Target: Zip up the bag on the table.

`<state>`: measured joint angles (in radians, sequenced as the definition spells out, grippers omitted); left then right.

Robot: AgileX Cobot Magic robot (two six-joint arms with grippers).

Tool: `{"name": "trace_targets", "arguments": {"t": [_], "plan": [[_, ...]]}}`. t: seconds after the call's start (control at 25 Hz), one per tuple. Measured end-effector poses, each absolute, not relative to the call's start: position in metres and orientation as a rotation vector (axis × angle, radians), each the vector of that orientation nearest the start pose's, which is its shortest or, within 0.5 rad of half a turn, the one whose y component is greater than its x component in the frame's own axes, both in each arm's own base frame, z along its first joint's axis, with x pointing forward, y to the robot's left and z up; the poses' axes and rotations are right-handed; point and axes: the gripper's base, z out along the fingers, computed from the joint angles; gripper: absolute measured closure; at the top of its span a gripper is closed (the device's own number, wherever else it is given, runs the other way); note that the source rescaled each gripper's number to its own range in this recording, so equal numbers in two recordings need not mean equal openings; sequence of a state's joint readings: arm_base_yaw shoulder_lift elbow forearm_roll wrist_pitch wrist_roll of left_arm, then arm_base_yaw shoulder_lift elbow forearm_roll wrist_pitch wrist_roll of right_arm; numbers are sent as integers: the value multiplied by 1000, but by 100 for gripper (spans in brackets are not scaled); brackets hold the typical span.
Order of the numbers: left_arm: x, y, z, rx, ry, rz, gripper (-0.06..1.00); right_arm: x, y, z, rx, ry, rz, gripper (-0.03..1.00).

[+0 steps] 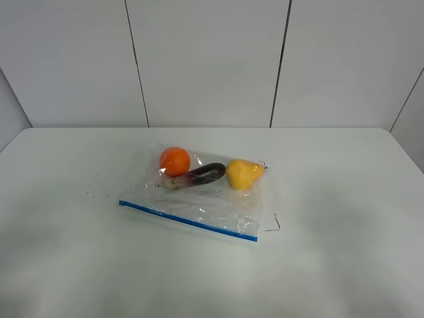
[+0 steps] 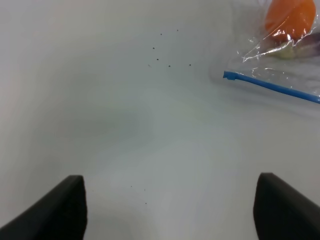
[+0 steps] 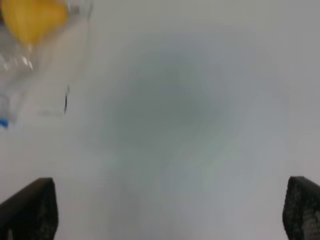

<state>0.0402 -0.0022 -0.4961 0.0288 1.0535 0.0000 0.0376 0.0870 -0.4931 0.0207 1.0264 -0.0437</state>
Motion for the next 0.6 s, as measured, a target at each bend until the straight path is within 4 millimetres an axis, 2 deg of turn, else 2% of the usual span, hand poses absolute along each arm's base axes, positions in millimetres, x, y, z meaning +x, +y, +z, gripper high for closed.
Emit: {"name": "trace_targets", "arguments": {"t": [0.12,0.6], "plan": [[-5,2,277,-42,2039,60,2,-3,2,278,-82,2014,21,-3],[-5,2,277,-42,2039,64,2,-3,1,278,-79,2013,23,-3]]}}
